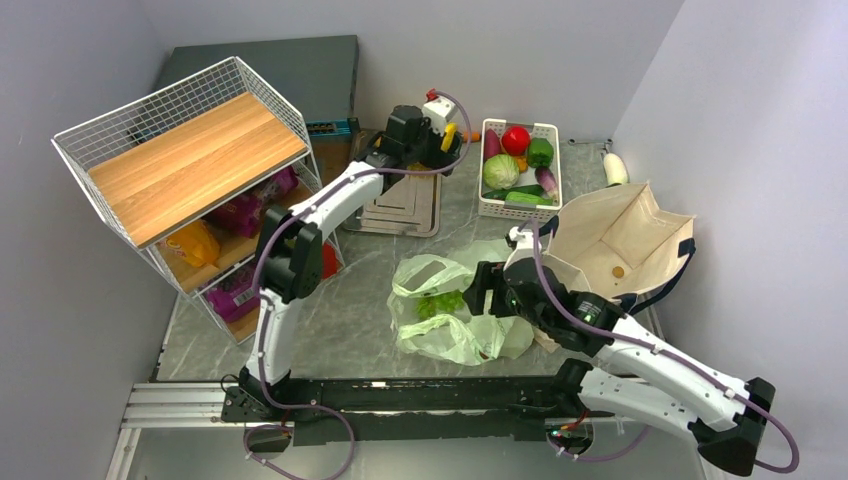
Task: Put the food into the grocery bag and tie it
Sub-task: Pick up the fake fruit from the tray.
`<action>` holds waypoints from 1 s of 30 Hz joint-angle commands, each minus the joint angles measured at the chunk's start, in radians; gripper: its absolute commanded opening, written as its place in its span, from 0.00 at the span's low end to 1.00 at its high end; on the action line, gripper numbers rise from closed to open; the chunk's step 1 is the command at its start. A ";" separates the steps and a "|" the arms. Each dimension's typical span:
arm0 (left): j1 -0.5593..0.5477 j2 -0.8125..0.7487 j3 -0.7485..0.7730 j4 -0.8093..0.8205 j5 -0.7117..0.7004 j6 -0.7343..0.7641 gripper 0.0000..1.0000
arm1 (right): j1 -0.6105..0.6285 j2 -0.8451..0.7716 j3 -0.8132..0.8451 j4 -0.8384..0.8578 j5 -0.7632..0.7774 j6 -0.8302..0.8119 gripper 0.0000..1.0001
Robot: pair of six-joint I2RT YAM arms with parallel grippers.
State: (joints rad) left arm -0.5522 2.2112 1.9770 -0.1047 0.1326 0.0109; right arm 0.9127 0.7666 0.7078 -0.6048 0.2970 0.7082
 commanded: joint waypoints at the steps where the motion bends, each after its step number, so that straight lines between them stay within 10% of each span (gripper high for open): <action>1: -0.064 -0.207 -0.055 0.013 -0.074 0.066 0.99 | -0.001 -0.008 0.117 -0.036 0.040 -0.053 0.80; 23: -0.257 -1.132 -0.601 -0.339 -0.318 -0.136 0.99 | -0.028 0.344 0.680 -0.042 0.338 -0.098 0.92; 30: -0.287 -1.356 -0.764 -0.456 -0.263 -0.261 0.99 | -0.270 0.519 0.773 0.079 0.089 -0.122 0.98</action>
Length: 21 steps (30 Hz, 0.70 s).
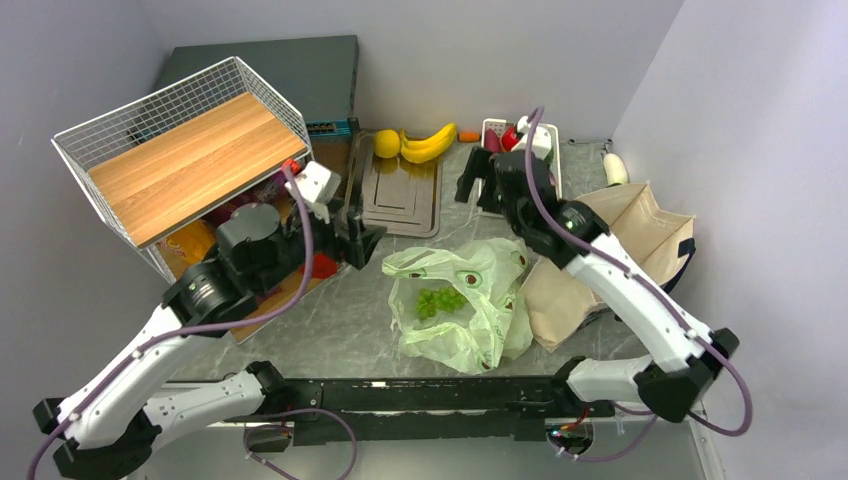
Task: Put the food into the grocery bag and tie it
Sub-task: Pick up the fake fruit from the tray.
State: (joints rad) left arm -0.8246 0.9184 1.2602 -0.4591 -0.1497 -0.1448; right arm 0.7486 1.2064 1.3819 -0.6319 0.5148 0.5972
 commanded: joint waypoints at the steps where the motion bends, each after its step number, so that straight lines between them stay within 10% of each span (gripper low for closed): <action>1: -0.018 -0.083 -0.056 -0.139 0.014 -0.122 0.99 | -0.135 0.119 0.123 0.115 -0.165 -0.013 0.98; 21: -0.022 -0.522 -0.439 -0.345 -0.113 -0.247 0.99 | -0.465 0.916 0.584 0.347 -0.653 0.137 0.97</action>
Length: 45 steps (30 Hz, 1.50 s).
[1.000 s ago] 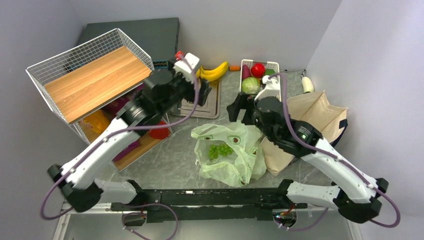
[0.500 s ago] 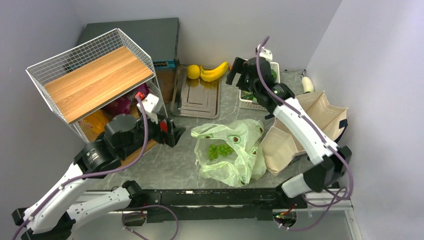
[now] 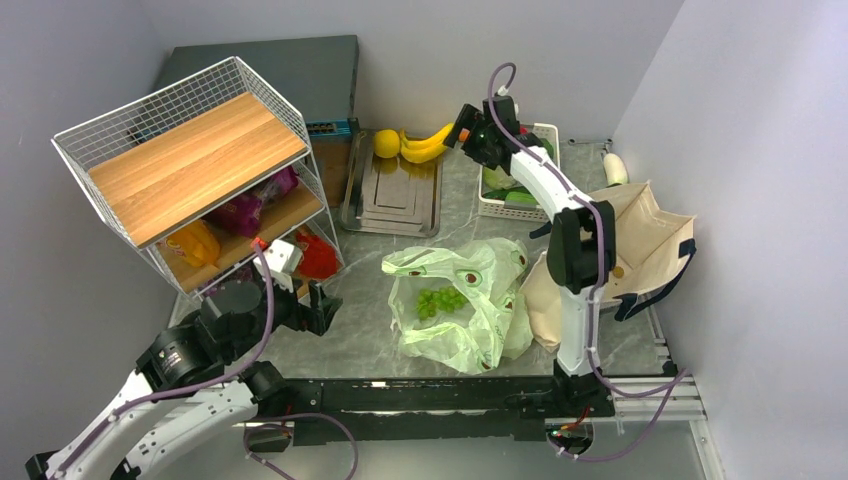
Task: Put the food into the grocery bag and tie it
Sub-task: Pick up the fake fruit from the tray.
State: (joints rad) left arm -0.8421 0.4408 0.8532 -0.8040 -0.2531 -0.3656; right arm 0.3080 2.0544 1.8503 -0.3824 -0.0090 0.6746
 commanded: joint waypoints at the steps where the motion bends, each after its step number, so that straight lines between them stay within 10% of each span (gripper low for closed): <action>1: -0.004 -0.057 -0.044 0.001 -0.005 -0.022 0.99 | -0.028 0.091 0.128 0.114 -0.134 0.069 0.97; 35: 0.084 -0.142 -0.159 0.062 -0.045 0.044 0.99 | -0.030 0.657 0.554 0.364 0.037 0.314 0.89; 41: 0.097 -0.127 -0.161 0.069 -0.027 0.052 0.99 | -0.022 0.680 0.559 0.390 0.036 0.297 0.68; 45: 0.106 -0.127 -0.163 0.073 -0.020 0.058 0.99 | -0.008 0.656 0.515 0.416 0.050 0.235 0.36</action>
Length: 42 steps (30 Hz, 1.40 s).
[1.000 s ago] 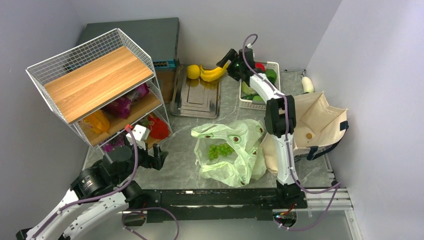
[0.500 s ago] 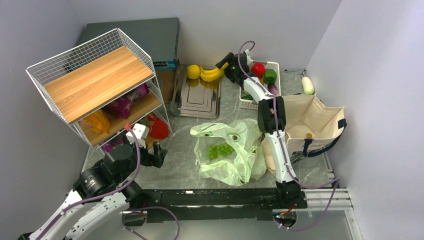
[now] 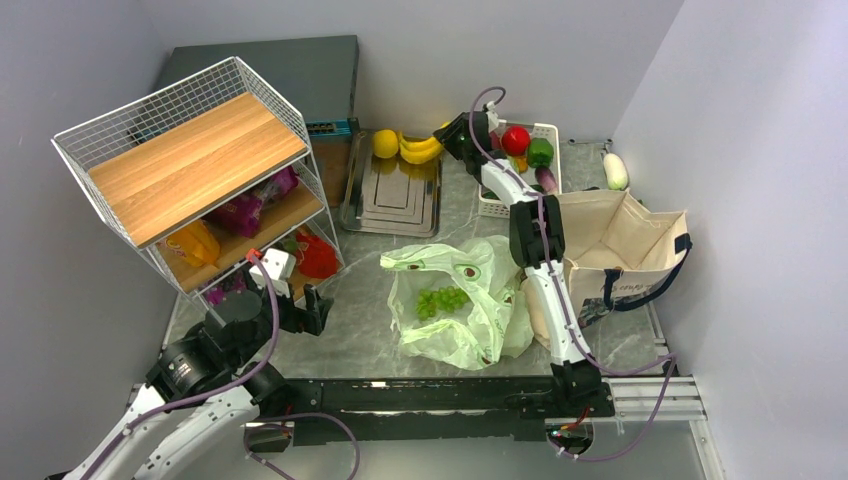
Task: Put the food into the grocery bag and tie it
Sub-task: Pick up the fake fruit from the tray.
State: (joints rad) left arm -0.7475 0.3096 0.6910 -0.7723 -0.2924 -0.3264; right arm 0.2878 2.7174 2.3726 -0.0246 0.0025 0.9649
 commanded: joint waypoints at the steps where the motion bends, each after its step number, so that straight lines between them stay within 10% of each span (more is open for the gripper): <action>1: 0.014 0.003 -0.001 0.043 0.023 0.021 0.99 | 0.015 -0.010 -0.011 0.056 0.041 -0.069 0.29; 10: 0.026 -0.008 -0.004 0.048 0.031 0.026 0.99 | 0.015 -0.108 -0.127 0.103 -0.049 -0.060 0.04; 42: 0.037 -0.038 -0.011 0.032 -0.032 0.006 0.99 | 0.014 -0.728 -0.536 0.082 -0.179 -0.252 0.00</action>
State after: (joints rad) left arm -0.7162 0.2825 0.6819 -0.7681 -0.3050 -0.3111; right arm 0.3038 2.1017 1.8698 0.0456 -0.1673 0.7620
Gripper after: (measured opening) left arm 0.994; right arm 0.302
